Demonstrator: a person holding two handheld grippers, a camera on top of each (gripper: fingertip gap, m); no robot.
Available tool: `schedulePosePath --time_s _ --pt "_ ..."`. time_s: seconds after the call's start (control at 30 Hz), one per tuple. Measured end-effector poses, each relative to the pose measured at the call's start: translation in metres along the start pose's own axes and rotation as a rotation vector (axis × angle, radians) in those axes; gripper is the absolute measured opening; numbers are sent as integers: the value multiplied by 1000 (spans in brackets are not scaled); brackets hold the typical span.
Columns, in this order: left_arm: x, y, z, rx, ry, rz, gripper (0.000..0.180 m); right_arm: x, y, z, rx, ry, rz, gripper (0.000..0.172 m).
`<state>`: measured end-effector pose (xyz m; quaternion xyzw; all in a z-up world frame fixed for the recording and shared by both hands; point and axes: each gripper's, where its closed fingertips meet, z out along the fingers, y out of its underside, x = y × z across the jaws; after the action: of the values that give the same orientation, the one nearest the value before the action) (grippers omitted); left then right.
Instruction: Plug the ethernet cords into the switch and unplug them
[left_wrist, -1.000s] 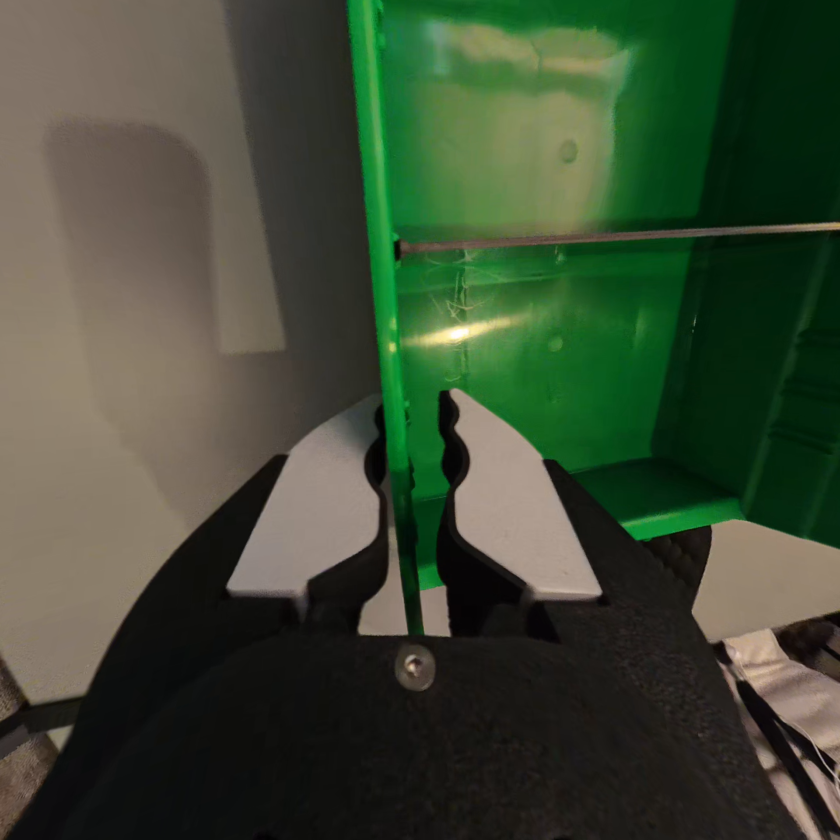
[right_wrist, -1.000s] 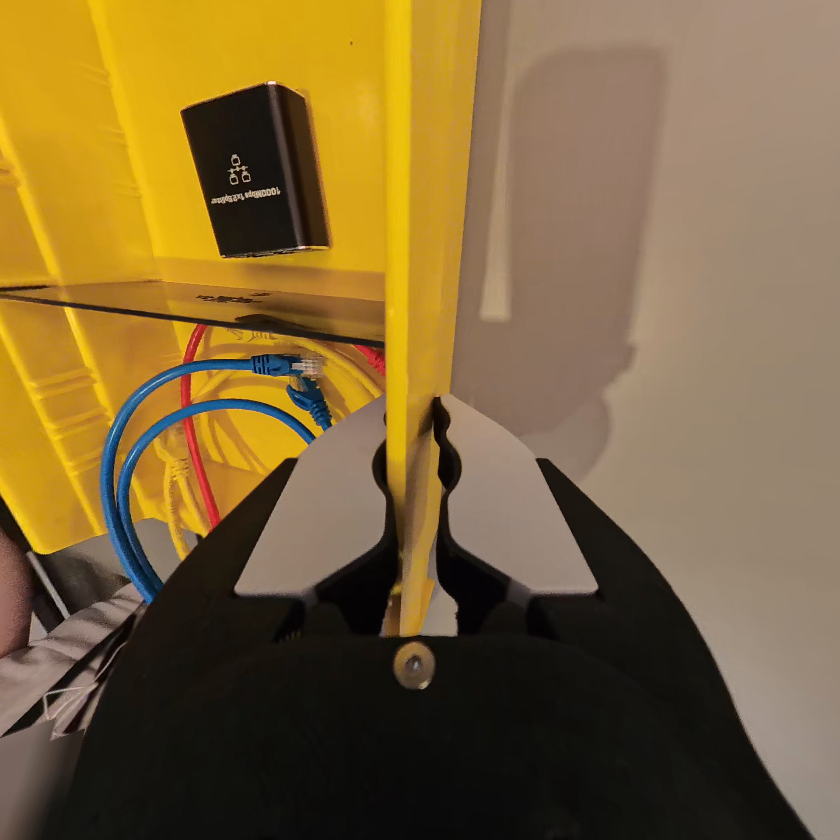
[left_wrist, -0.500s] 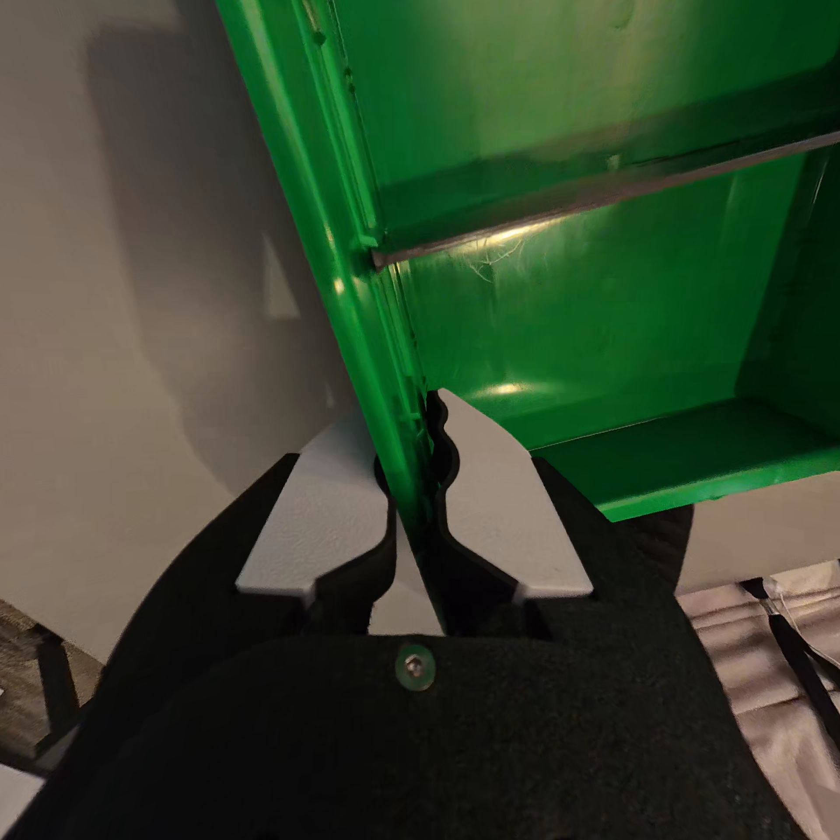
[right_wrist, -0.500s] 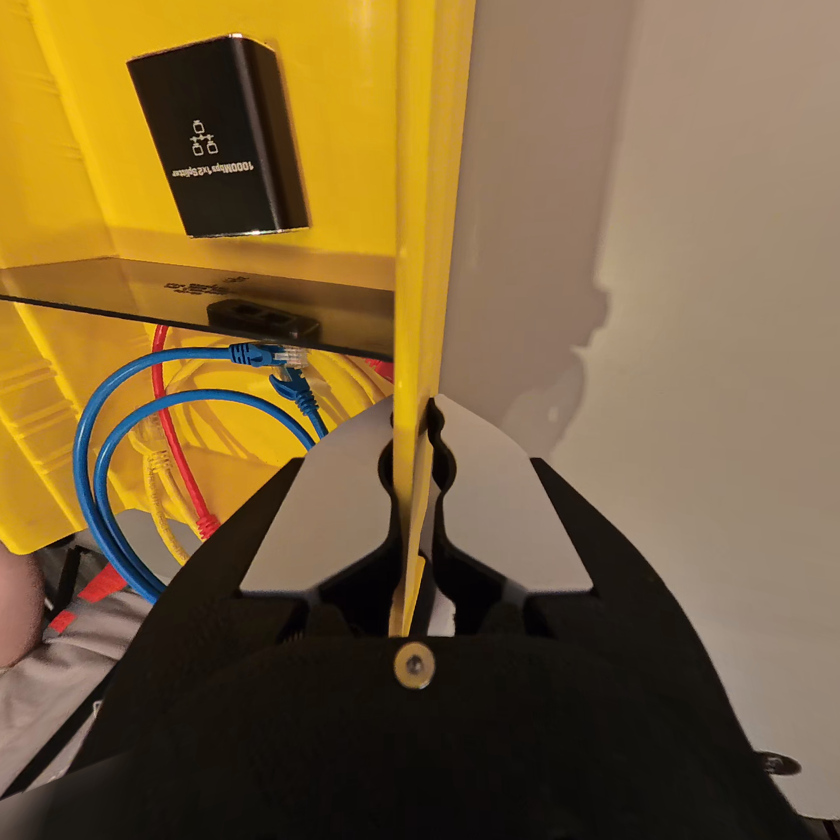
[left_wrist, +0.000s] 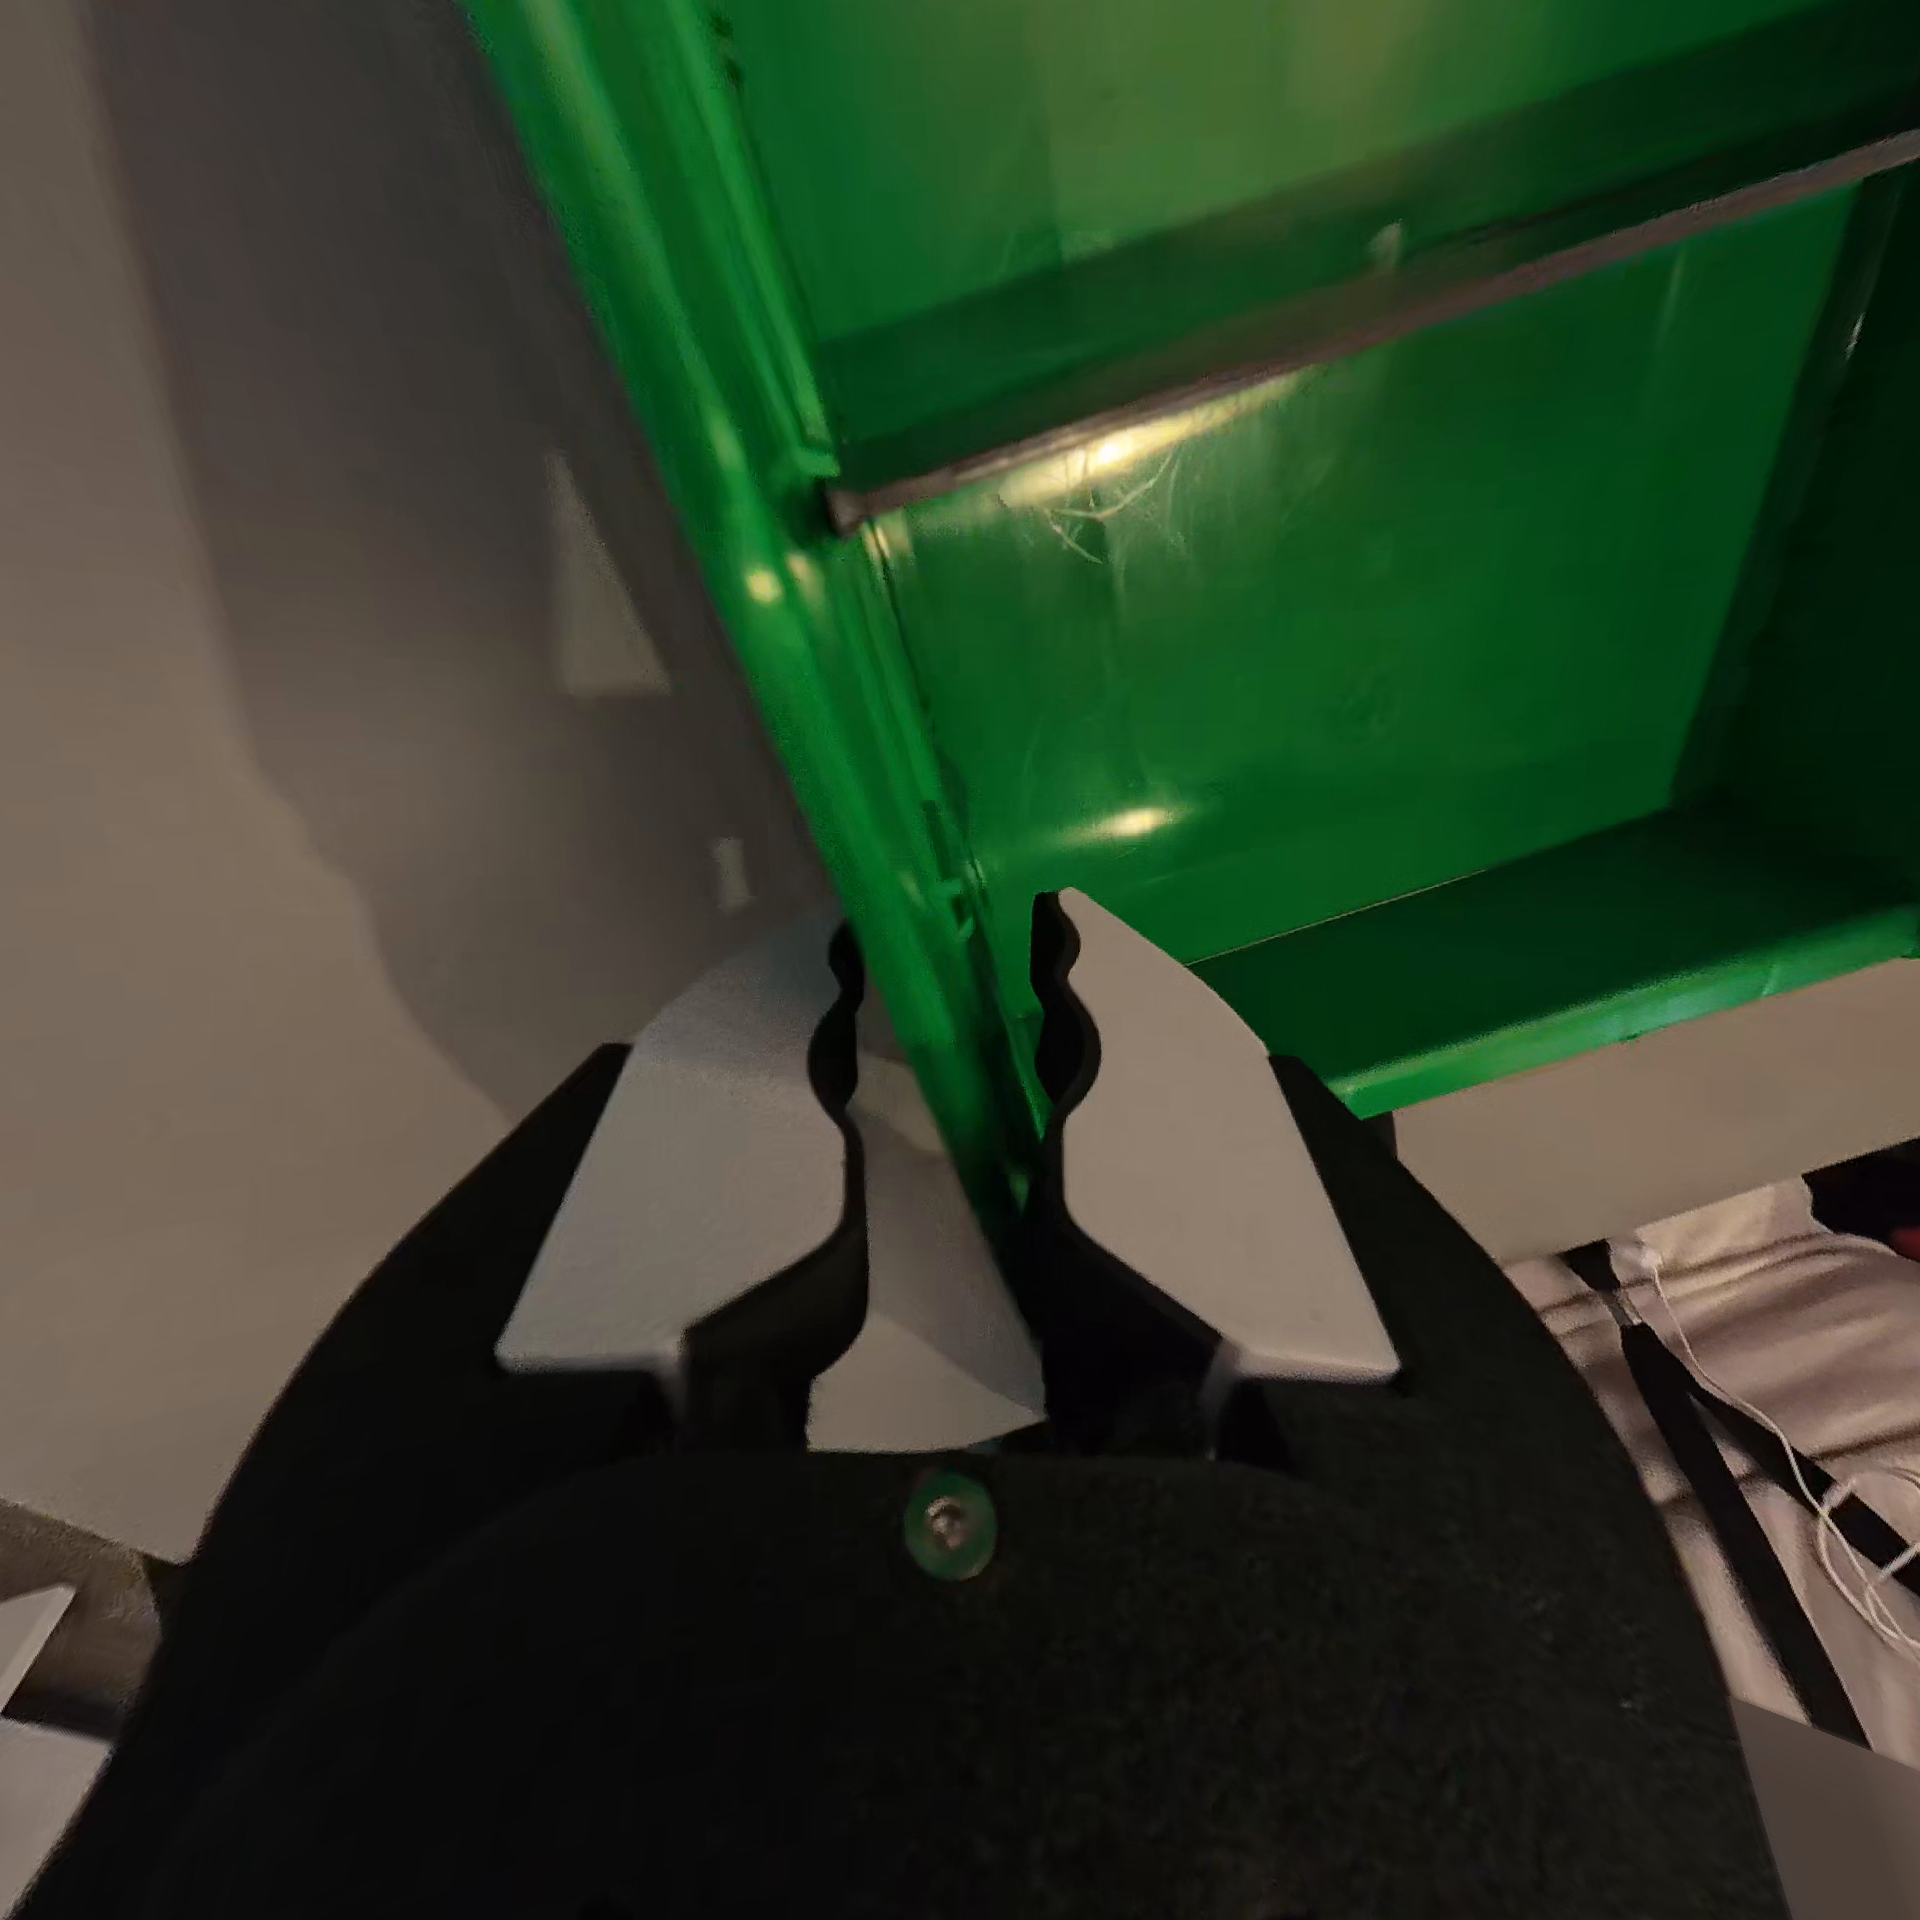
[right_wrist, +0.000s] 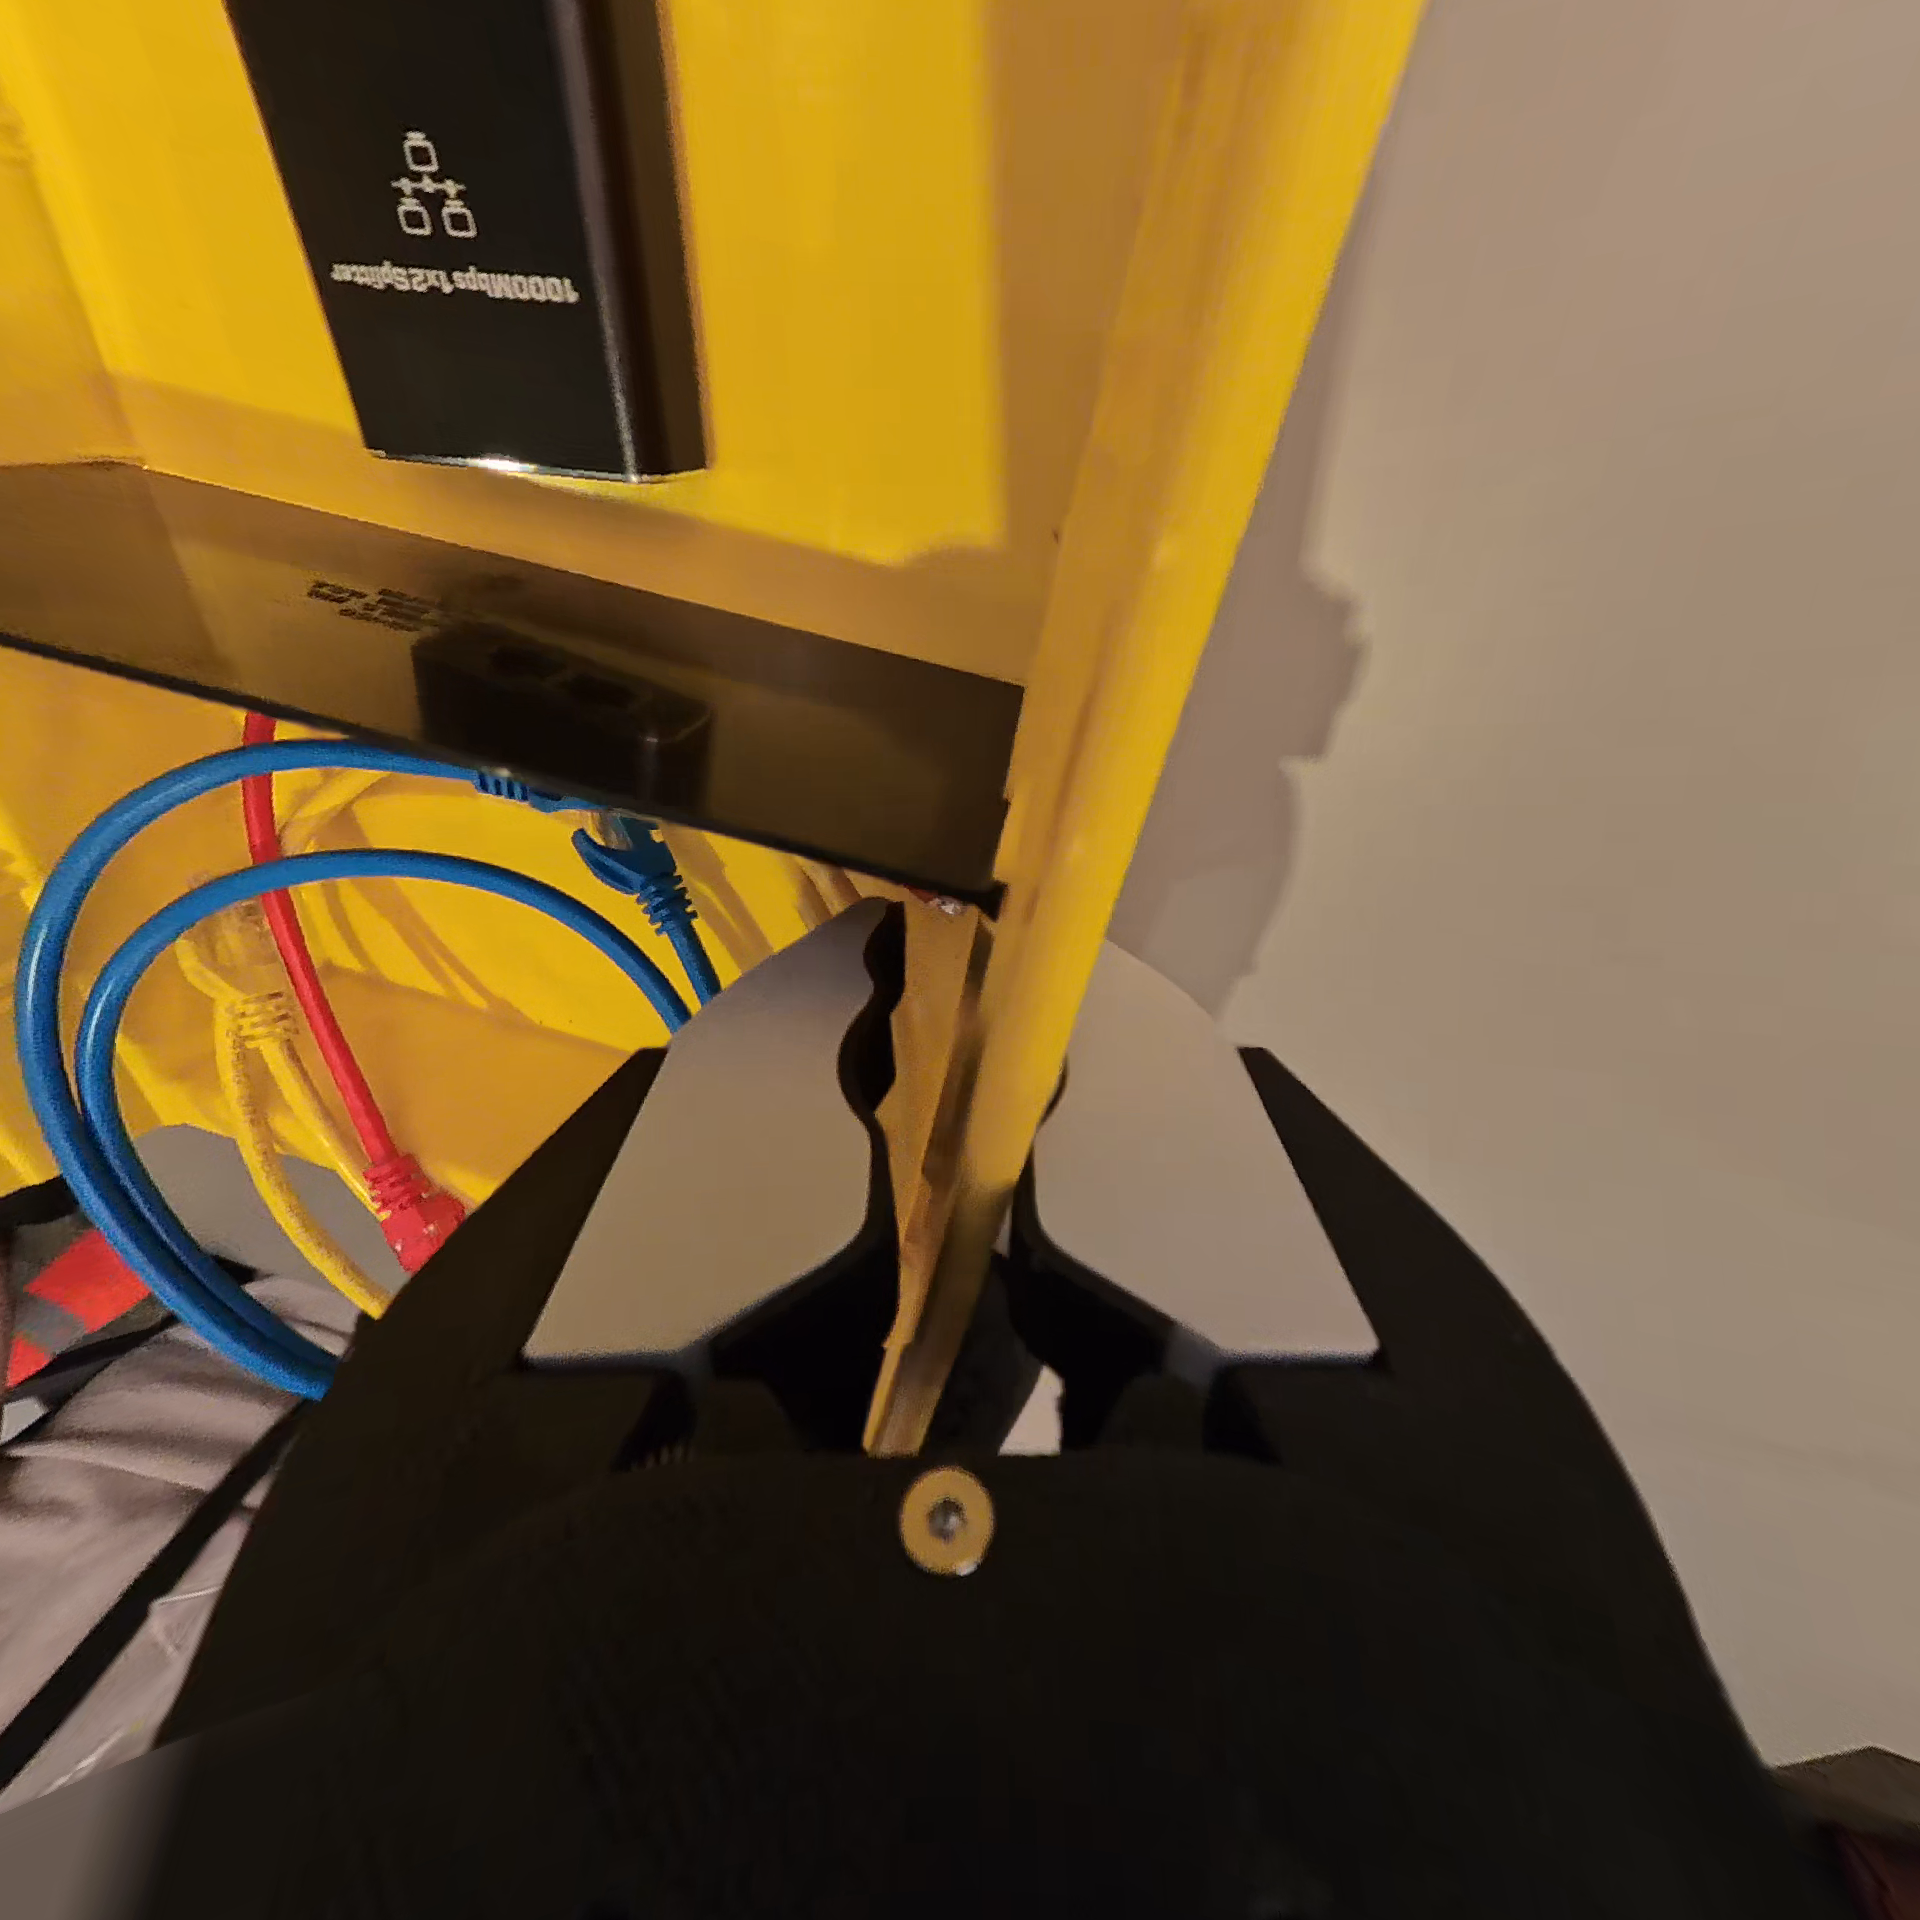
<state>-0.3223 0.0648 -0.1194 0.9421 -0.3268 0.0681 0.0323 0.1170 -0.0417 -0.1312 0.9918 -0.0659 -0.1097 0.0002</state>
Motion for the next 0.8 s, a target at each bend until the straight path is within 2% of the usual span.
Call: schedulePosePath --time_s 0.1,0.2,0.27,0.33,0.4,0.47,0.5,0.53,0.6,0.67,0.73,0.8 --pt "0 -9 -30 161 -4 7 30 1 -11 -19 106 30 -27 22" --pt "-2 -24 -76 402 -82 37 42 0 -19 -56 266 105 -27 33" --pt "0 -37 -113 591 -145 52 53 -18 -22 -90 412 146 -68 38" --pt "5 -50 -152 793 -193 62 63 -61 -30 -127 621 150 -212 38" --pt "14 -61 -190 1003 -244 86 64 -117 -39 -161 881 128 -379 39" --pt "21 -65 -222 1179 -321 89 63 -189 -39 -177 1140 -31 -540 51" --pt "27 -65 -236 1258 -357 97 63 -224 -35 -171 1192 -145 -620 52" --pt "35 -65 -247 1330 -388 115 63 -251 -31 -151 1118 -248 -650 55" --pt "54 -65 -263 1455 -450 161 64 -283 -21 -98 817 -394 -649 54" --pt "74 -67 -269 1516 -472 199 69 -279 -26 -61 642 -338 -575 46" --pt "90 -71 -265 1506 -456 223 75 -268 -35 -45 583 -268 -498 37" --pt "100 -74 -263 1497 -478 244 74 -262 -36 -35 503 -243 -421 38"
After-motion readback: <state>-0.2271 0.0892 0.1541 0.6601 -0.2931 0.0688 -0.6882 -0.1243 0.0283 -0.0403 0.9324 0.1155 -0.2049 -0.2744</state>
